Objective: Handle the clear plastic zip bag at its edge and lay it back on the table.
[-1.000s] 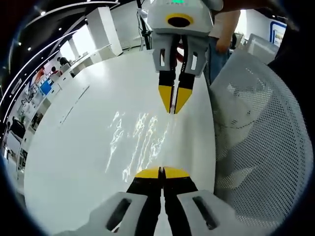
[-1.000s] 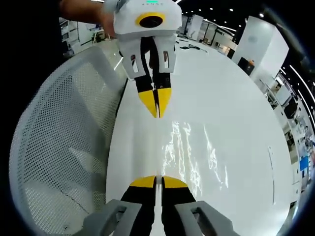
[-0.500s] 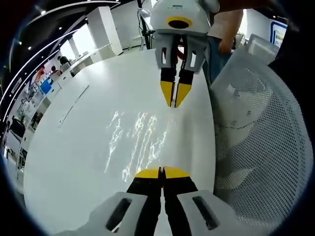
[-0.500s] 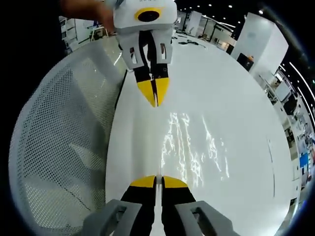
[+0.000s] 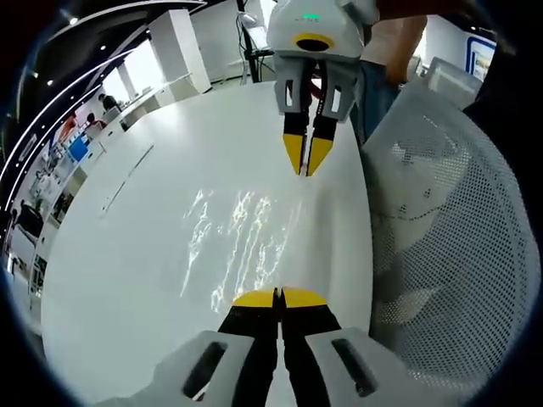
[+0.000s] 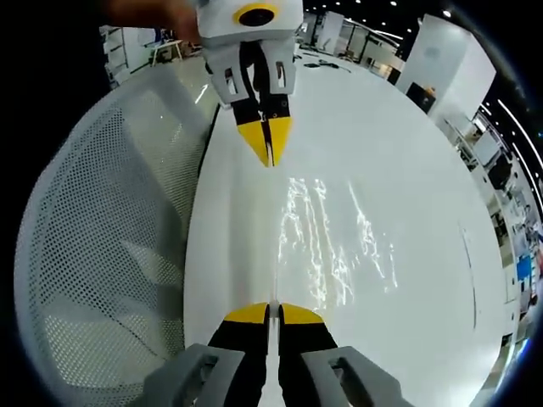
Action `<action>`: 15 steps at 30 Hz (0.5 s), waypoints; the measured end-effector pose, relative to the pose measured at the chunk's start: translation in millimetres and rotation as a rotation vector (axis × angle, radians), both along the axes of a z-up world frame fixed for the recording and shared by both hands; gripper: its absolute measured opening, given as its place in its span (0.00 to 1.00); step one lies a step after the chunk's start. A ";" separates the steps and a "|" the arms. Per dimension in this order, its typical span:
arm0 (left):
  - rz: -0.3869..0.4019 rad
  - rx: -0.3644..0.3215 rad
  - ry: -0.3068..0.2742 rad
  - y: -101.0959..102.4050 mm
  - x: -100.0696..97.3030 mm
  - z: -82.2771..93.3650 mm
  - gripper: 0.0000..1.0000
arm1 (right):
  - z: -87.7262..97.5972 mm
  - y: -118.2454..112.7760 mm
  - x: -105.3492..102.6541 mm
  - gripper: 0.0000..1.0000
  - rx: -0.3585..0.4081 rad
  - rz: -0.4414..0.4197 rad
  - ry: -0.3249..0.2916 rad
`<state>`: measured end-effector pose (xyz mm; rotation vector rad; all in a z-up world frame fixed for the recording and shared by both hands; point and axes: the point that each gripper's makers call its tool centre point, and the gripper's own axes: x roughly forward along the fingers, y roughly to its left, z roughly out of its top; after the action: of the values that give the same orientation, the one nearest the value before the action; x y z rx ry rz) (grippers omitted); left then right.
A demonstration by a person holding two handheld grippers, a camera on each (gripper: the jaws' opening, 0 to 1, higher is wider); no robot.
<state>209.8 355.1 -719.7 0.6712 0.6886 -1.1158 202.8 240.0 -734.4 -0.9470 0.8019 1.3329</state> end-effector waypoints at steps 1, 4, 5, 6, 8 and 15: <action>0.005 0.005 0.003 1.5 0.1 -0.5 0.00 | -1.1 -3.2 0.4 0.00 -0.014 -0.001 -0.001; 0.003 -0.004 0.008 0.1 0.0 -0.3 0.00 | 0.0 -1.4 -2.3 0.00 -0.006 -0.024 0.019; -0.001 0.002 0.005 0.0 0.0 -1.0 0.00 | -0.5 -1.1 -2.4 0.00 -0.013 -0.017 0.014; -0.002 0.003 0.005 -0.3 -0.1 -1.2 0.00 | -0.9 -1.0 -2.4 0.00 -0.020 -0.013 0.010; -0.002 0.004 0.005 -0.4 -0.3 -0.2 0.00 | -0.5 -0.9 -2.0 0.00 -0.022 -0.020 0.012; -0.045 0.013 -0.049 1.5 2.9 1.8 0.00 | 2.6 -0.4 5.5 0.00 -0.007 -0.043 -0.001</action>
<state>212.6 356.7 -717.8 0.7259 0.6416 -1.1335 208.3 239.5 -731.8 -0.9310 0.8219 1.2930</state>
